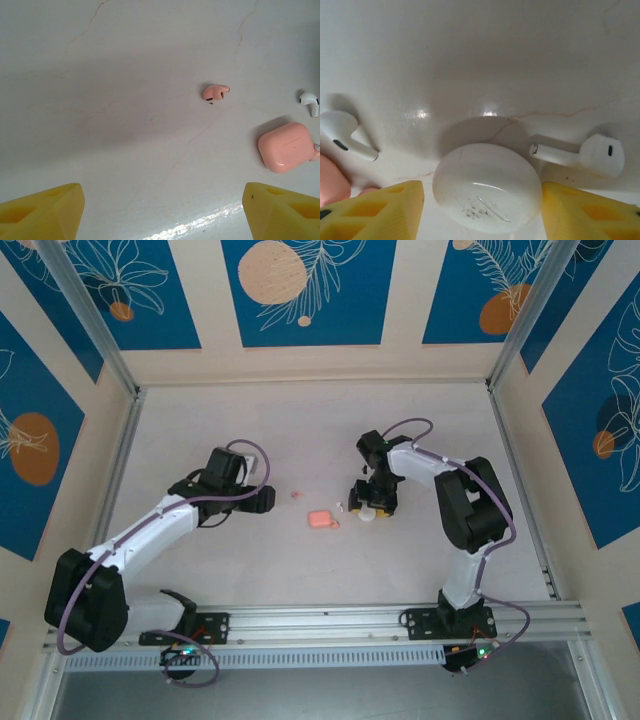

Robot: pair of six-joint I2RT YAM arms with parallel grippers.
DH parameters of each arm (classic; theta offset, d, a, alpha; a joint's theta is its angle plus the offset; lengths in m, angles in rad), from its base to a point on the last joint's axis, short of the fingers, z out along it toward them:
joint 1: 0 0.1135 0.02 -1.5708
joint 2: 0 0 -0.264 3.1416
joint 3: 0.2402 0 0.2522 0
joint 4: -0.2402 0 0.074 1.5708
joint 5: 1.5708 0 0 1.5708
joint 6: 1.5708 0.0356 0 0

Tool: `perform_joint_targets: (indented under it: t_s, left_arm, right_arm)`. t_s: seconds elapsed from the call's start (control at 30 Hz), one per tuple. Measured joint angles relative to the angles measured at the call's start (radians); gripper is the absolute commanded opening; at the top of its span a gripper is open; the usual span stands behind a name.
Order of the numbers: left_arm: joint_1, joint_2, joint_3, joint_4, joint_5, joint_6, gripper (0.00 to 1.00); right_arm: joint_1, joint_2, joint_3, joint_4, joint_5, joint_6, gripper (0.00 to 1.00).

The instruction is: Insert wireless bluetooth earbuds into charging case

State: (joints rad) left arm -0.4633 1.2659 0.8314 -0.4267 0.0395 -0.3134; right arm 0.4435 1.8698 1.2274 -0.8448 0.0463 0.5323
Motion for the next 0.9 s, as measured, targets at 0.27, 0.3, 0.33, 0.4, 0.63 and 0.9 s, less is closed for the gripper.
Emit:
perform_joint_targets:
  t_s: [0.27, 0.3, 0.33, 0.4, 0.63, 0.9]
  left_arm:
    - [0.000, 0.001, 0.000, 0.001, 0.006, 0.000, 0.82]
    - [0.000, 0.001, 0.000, 0.001, 0.005, 0.000, 0.82]
    - [0.000, 0.001, 0.000, 0.002, 0.005, 0.000, 0.82]
    - [0.000, 0.000, 0.000, 0.005, 0.005, 0.000, 0.82]
    - [0.000, 0.000, -0.001, 0.022, 0.005, 0.000, 0.81]
    - [0.000, -0.012, -0.034, 0.077, 0.036, 0.013, 0.78]
  right_arm:
    - [0.005, 0.038, 0.031, -0.016, 0.023, 0.000, 0.63]
    - [0.008, 0.041, 0.036, -0.021, 0.027, 0.000, 0.63]
    - [0.011, 0.045, 0.040, -0.026, 0.032, 0.000, 0.62]
    - [0.019, 0.052, 0.049, -0.037, 0.049, 0.000, 0.58]
    - [0.029, 0.053, 0.054, -0.047, 0.079, 0.000, 0.50]
    - [0.039, -0.023, -0.029, 0.031, 0.088, 0.034, 0.47]
